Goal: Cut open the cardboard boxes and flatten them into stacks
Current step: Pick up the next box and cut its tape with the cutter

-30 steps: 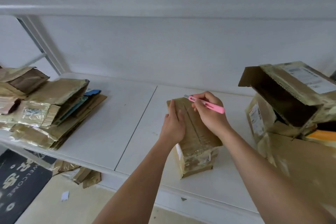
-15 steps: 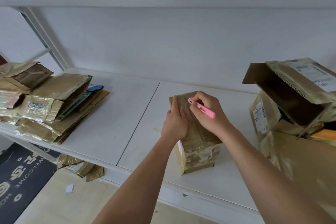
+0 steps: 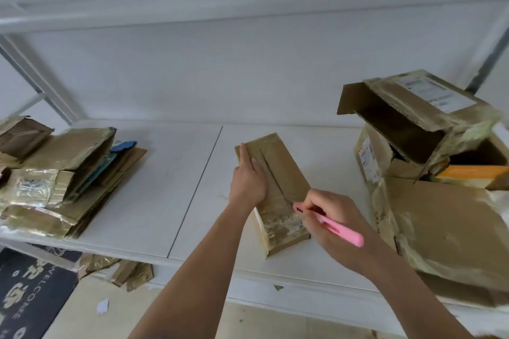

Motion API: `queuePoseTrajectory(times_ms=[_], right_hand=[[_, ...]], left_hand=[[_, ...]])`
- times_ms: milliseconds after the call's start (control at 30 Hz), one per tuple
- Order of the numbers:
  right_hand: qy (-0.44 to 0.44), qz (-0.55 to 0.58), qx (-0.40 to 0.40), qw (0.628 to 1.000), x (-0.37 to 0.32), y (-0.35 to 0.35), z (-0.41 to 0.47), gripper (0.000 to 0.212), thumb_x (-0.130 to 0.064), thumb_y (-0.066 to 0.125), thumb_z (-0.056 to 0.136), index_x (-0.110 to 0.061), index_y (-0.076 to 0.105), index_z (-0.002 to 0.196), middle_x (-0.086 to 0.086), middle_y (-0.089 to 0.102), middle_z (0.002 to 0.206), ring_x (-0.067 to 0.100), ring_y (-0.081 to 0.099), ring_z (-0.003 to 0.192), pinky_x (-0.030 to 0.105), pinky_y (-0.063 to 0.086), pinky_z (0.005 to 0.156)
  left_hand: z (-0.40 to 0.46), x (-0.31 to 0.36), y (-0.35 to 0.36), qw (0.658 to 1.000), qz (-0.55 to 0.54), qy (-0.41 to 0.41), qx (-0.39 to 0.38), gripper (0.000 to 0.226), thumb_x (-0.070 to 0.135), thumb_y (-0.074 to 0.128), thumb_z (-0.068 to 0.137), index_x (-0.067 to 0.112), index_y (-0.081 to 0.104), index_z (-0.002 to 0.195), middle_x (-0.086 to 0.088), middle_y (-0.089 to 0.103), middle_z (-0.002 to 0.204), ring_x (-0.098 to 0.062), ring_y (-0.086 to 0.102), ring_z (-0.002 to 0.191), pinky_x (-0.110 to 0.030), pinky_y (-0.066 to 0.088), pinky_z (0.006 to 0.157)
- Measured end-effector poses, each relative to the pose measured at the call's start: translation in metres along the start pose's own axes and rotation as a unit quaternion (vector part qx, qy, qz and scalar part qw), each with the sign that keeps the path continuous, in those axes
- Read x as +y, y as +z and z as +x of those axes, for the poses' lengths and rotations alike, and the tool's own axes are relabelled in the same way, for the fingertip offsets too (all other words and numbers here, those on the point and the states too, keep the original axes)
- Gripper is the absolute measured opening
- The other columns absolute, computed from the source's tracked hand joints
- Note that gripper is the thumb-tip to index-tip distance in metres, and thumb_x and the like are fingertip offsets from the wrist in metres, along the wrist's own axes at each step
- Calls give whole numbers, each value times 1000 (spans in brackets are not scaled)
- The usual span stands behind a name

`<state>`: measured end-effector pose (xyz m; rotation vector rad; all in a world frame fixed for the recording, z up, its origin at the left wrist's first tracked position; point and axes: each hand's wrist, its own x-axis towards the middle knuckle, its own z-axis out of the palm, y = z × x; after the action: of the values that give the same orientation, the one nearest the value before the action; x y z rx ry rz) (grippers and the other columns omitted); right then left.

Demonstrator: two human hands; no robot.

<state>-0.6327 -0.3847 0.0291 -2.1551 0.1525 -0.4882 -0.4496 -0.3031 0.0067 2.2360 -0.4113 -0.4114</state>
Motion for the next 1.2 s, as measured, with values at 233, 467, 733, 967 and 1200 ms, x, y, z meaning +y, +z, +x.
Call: queuePoseTrajectory(times_ms=[233, 467, 733, 967, 1200], right_hand=[[-7, 89, 73, 993, 9, -6, -28, 22, -34, 57, 89, -13, 61, 83, -8, 71, 84, 7, 64, 66, 16, 43, 52], [137, 283, 346, 884, 20, 34, -38, 6, -18, 54, 94, -16, 58, 99, 0, 73, 94, 18, 73, 85, 34, 60, 75], [130, 305, 391, 859, 33, 24, 4, 10, -20, 52, 101, -19, 56, 110, 10, 70, 107, 28, 70, 101, 55, 59, 80], [172, 420, 434, 778, 45, 19, 11, 18, -10, 56, 98, 1, 57, 112, 25, 64, 104, 27, 69, 98, 47, 61, 77], [187, 384, 430, 795, 52, 25, 17, 7, -7, 55, 98, 0, 58, 94, 18, 63, 82, 27, 65, 78, 53, 58, 81]], left_hand=[[-4, 9, -2, 996, 87, 20, 15, 56, 31, 27, 103, 20, 11, 156, -4, -15, 163, -29, -3, 151, -56, 18, 117], [12, 3, -25, 989, 130, 68, -20, 42, 40, 42, 98, 14, 33, 129, 0, 35, 133, -24, 36, 131, -51, 13, 118], [-13, 15, -14, 929, 340, 129, 67, 47, 21, 33, 100, 23, 27, 146, -11, 19, 151, -40, 13, 142, -54, 8, 119], [-11, 6, 3, 907, 345, 237, -44, 51, 53, 17, 101, 47, 13, 152, 14, 4, 164, -22, -6, 151, -48, -2, 121], [-11, 8, 2, 907, 355, 216, -70, 59, 64, 18, 94, 49, 10, 152, 15, 0, 163, -21, -8, 151, -48, -5, 121]])
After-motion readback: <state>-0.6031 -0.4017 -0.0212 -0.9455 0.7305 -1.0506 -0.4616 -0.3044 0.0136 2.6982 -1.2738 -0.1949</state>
